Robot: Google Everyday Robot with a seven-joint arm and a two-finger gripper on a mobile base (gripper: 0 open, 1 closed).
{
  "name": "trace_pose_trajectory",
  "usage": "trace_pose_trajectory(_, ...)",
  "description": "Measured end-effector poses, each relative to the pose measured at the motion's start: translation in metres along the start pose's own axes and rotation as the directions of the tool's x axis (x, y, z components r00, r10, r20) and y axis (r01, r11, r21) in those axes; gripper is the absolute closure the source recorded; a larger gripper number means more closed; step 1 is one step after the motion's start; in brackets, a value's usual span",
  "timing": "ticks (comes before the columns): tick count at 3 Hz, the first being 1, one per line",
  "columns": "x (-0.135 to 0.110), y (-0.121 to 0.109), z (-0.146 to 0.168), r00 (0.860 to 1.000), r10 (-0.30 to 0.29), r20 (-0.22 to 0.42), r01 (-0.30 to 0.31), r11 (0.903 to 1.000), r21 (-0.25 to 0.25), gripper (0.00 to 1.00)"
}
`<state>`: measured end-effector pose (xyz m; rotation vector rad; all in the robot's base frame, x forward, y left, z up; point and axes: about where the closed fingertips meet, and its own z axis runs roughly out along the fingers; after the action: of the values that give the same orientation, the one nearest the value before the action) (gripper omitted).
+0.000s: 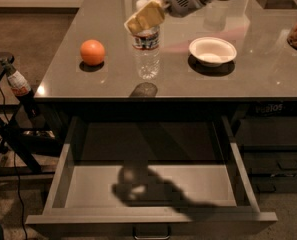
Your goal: Pick water bottle from top drawer and place on counter
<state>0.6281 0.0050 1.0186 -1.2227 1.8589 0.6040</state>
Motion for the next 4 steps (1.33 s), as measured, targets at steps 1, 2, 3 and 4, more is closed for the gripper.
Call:
trace_pose_trajectory(1, 0.0, 0.0, 0.0, 1.0, 0.0, 0.0, 0.0, 1.0, -0.001, 1.0)
trace_pose_trajectory(2, -0.001, -0.017, 0.006, 0.999, 0.034, 0.014, -0.034, 0.9994, -0.002, 1.0)
trace_pose_trajectory(3, 0.002, -0.036, 0.012, 0.997, 0.071, 0.017, -0.071, 0.9975, 0.002, 1.0)
trace_pose_trajectory(4, 0.014, -0.055, 0.015, 0.994, 0.113, 0.006, -0.113, 0.9935, 0.011, 1.0)
